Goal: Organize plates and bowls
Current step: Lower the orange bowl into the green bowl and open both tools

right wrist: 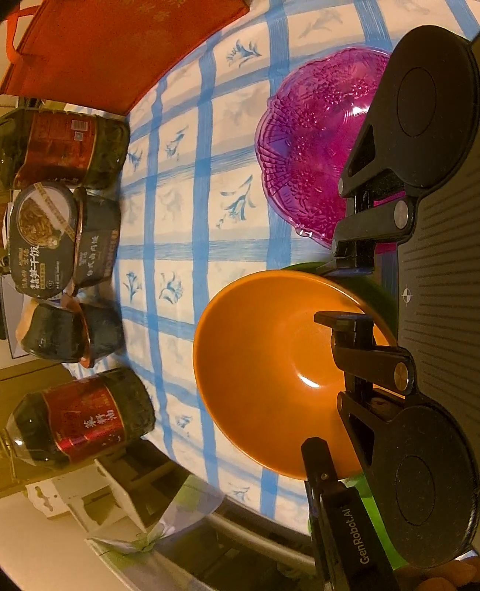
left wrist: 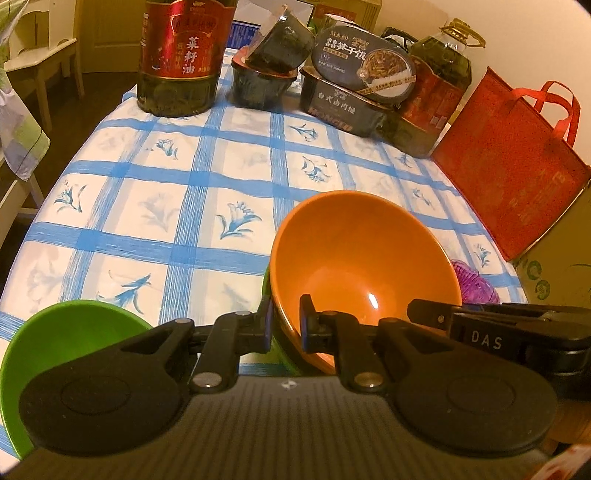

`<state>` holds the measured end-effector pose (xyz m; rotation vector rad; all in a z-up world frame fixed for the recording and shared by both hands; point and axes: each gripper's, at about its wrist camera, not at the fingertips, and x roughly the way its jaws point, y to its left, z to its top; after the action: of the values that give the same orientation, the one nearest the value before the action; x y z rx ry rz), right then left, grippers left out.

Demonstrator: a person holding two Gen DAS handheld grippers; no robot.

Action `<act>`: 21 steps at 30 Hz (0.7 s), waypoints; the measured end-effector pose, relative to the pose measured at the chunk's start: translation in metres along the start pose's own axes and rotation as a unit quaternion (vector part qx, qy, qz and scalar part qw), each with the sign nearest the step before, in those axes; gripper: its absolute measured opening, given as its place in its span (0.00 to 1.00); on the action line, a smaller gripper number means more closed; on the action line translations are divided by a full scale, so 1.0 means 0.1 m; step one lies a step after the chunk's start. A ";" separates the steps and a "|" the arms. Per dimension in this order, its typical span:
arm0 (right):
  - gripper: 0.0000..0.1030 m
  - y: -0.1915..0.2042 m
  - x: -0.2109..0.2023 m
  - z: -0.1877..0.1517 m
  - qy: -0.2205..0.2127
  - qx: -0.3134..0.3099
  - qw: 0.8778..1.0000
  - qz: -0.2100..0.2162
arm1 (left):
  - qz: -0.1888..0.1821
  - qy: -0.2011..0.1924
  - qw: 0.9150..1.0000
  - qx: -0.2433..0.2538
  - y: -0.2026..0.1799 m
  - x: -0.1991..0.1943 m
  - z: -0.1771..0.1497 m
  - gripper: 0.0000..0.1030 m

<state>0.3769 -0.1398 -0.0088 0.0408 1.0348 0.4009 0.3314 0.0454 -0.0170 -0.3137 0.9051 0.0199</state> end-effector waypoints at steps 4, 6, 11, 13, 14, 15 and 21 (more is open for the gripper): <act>0.18 0.00 0.02 -0.02 -0.002 -0.004 1.000 0.004 | 0.005 0.005 1.000 -0.001 0.01 0.03 -0.03 0.12; 0.18 -0.01 0.02 -0.02 -0.005 -0.004 1.000 0.005 | 0.007 0.002 1.000 0.001 0.00 0.04 -0.04 0.12; 0.20 0.02 0.02 0.00 -0.010 -0.014 1.000 0.000 | 0.008 0.000 1.000 0.000 0.01 0.04 -0.04 0.12; 0.29 0.00 -0.02 -0.01 -0.023 -0.011 1.000 -0.003 | 0.009 -0.006 1.000 -0.004 0.01 -0.01 -0.04 0.16; 0.36 -0.02 -0.06 -0.01 -0.031 -0.008 0.999 0.001 | 0.008 -0.010 1.000 -0.006 0.01 -0.05 -0.05 0.17; 0.39 -0.04 -0.10 -0.01 -0.038 -0.004 0.999 0.005 | 0.006 -0.013 1.000 -0.008 0.02 -0.08 -0.05 0.18; 0.41 -0.08 -0.41 -0.09 -0.057 0.021 0.998 0.021 | -0.001 -0.040 0.999 -0.019 0.00 -0.39 -0.15 0.24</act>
<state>0.3530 -0.1624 0.0186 0.1223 0.9308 0.4099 0.2962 0.0458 0.0045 -0.3473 0.8260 0.0466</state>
